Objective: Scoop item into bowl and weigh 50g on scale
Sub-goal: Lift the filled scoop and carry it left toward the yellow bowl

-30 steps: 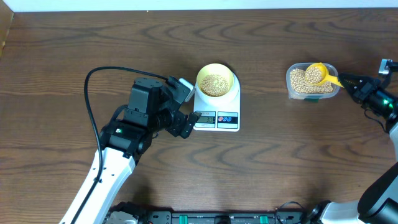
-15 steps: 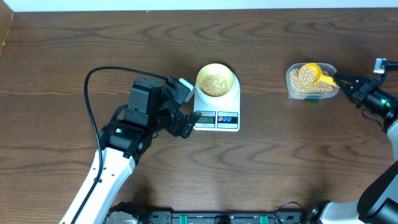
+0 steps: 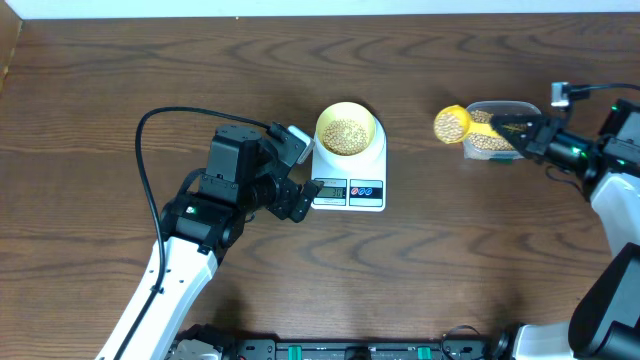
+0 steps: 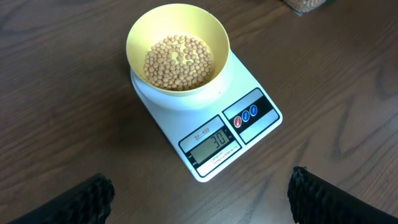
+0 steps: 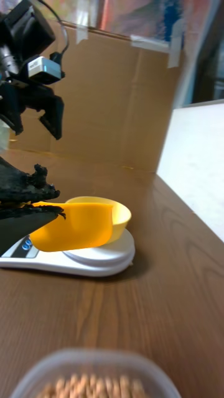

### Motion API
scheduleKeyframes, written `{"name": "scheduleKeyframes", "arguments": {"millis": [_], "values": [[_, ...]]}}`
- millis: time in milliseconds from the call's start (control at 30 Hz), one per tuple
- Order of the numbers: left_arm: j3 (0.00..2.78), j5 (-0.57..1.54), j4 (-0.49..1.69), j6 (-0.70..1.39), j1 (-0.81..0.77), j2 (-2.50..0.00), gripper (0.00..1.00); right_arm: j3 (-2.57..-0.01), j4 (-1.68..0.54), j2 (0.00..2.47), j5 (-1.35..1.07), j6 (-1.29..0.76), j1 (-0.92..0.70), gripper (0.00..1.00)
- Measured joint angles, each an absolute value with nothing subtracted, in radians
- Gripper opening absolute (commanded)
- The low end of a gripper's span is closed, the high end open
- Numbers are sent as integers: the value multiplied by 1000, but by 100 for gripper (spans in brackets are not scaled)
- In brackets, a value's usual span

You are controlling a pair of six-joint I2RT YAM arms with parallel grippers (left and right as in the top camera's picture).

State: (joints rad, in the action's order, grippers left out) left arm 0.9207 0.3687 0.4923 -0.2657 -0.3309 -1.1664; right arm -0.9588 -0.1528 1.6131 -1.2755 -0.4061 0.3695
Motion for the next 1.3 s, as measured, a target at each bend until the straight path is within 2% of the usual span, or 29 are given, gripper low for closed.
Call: {"name": "scheduleKeyframes", "arguments": {"millis": [300,567,1300], "values": [[920,369,492,-266,-331,-1166,92,-959,-147,1613,-1202,-454,241,1],[920,369,492,-266,-331,-1166,91,-959,-54,1613,-1157,-521,166,1],[921,369,492,-266,-331,-1166,91,-959,9,1613,-1148,-604,146,1]]}}
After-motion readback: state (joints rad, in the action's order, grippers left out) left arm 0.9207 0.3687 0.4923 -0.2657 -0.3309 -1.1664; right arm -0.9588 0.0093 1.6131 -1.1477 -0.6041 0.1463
